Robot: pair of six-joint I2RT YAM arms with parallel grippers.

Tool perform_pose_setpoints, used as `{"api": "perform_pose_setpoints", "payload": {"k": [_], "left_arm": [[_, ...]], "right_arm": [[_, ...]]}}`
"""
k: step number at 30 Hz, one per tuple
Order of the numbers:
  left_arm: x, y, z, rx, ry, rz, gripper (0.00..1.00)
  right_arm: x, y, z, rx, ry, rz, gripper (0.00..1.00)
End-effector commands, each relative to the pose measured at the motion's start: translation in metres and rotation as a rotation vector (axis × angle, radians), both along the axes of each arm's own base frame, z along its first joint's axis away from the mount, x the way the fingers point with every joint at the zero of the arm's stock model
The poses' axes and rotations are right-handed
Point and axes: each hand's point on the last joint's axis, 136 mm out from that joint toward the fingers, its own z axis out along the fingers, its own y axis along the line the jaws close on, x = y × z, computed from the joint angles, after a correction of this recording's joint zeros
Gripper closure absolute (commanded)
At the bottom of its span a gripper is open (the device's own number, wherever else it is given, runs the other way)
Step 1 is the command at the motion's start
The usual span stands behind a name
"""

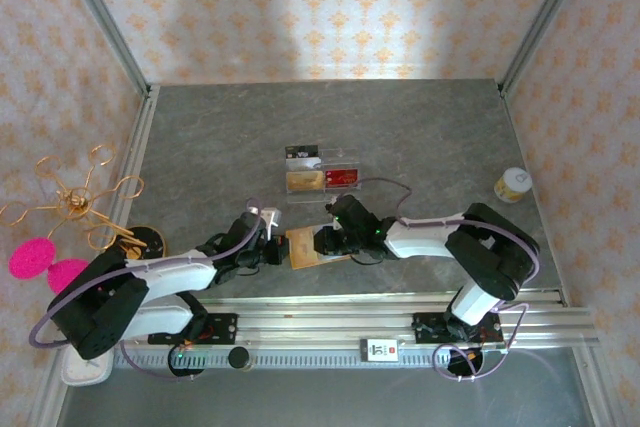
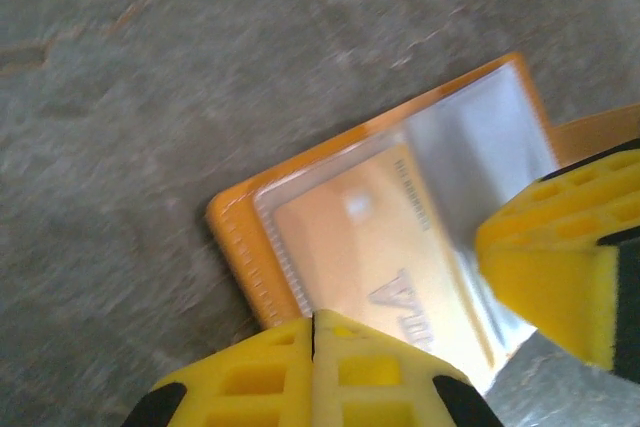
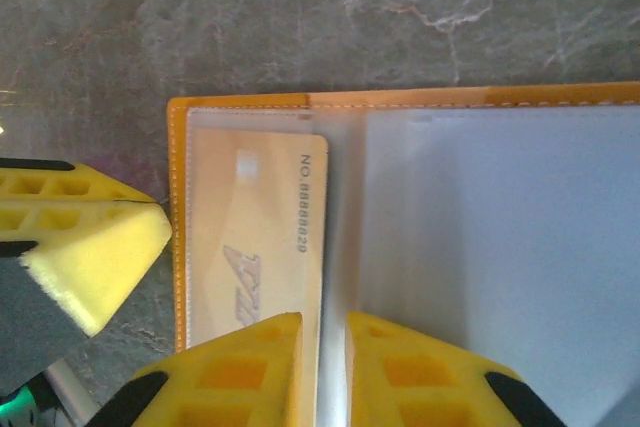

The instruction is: Take the credit cards out of the card holder

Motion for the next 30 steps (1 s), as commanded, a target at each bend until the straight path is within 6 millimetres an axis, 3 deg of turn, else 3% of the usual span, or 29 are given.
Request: {"api": "perform_pose_setpoints", "payload": {"k": [1,6,9,21,26,30], "left_arm": [[-0.003,0.004,-0.011,0.017,0.025,0.022,1.00],[-0.004,0.000,-0.019,0.011,0.051,0.006,1.00],[-0.004,0.000,-0.019,0.011,0.053,0.005,1.00],[-0.002,-0.001,-0.013,-0.003,0.042,0.004,1.00],[0.005,-0.001,0.007,-0.014,-0.010,0.009,1.00],[0.012,-0.009,0.035,-0.067,-0.073,0.008,1.00]], "right_arm": [[0.003,0.007,0.002,0.000,-0.008,0.012,0.82],[0.000,0.014,0.000,0.028,0.013,0.037,0.86],[0.001,0.013,-0.001,0.020,0.013,0.031,0.98],[0.007,-0.036,0.001,-0.082,-0.036,-0.158,1.00],[0.006,-0.032,0.003,-0.070,-0.032,-0.130,1.00],[0.010,-0.031,0.010,-0.074,-0.066,-0.128,0.85]]}}
